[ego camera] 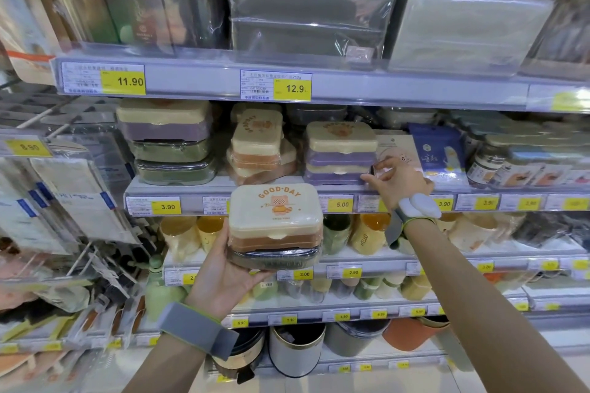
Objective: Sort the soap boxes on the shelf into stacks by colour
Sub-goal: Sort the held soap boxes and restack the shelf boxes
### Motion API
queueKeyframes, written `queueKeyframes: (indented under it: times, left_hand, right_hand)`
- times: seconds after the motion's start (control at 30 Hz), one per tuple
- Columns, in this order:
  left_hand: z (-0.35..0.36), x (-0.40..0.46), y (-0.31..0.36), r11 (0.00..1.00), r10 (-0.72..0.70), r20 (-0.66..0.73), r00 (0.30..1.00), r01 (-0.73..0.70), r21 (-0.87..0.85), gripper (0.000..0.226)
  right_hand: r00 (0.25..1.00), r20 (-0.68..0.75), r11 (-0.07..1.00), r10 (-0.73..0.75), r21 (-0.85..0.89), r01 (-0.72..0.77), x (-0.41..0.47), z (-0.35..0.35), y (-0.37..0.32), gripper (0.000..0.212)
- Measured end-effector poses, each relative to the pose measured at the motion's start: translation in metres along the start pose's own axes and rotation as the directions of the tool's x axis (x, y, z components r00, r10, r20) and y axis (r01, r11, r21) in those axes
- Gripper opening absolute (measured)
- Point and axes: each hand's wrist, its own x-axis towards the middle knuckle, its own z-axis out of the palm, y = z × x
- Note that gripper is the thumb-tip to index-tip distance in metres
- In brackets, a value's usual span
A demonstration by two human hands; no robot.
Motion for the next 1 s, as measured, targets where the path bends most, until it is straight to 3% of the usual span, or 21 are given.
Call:
queueKeyframes:
  times: [0.23, 0.3, 0.47, 0.73, 0.87, 1.0]
  left_hand:
    - [0.004, 0.005, 0.001, 1.0, -0.012, -0.011, 1.0, 0.012, -0.009, 0.048]
    - [0.003, 0.006, 0.001, 1.0, -0.012, -0.009, 1.0, 0.012, -0.015, 0.048]
    - [-0.001, 0.005, 0.001, 1.0, -0.013, -0.001, 1.0, 0.013, -0.018, 0.05]
    - [-0.005, 0.002, 0.001, 1.0, -0.009, -0.064, 0.998, 0.007, -0.024, 0.047]
    - [-0.013, 0.0, 0.005, 1.0, -0.001, -0.09, 0.996, -0.001, -0.023, 0.049]
    - [-0.021, -0.006, 0.007, 0.999, 0.029, -0.091, 0.995, -0.03, -0.014, 0.047]
  right_hand:
    - [0.995, 0.019, 0.994, 0.1, -0.046, -0.099, -0.003, -0.007, -0.009, 0.06]
    - [0.997, -0.003, 0.997, 0.081, 0.009, -0.081, -0.009, -0.01, -0.012, 0.052]
    - [0.97, -0.242, 0.926, 0.015, 0.369, 0.077, -0.023, -0.008, -0.019, 0.045]
    - [0.866, -0.435, 0.831, -0.249, 0.363, 0.421, -0.03, -0.016, -0.049, 0.038]
    - [0.877, -0.363, 0.814, -0.314, 0.372, 0.445, -0.035, -0.026, -0.084, 0.034]
    - [0.909, -0.131, 0.874, -0.395, 0.25, 0.416, -0.028, -0.05, -0.131, 0.052]
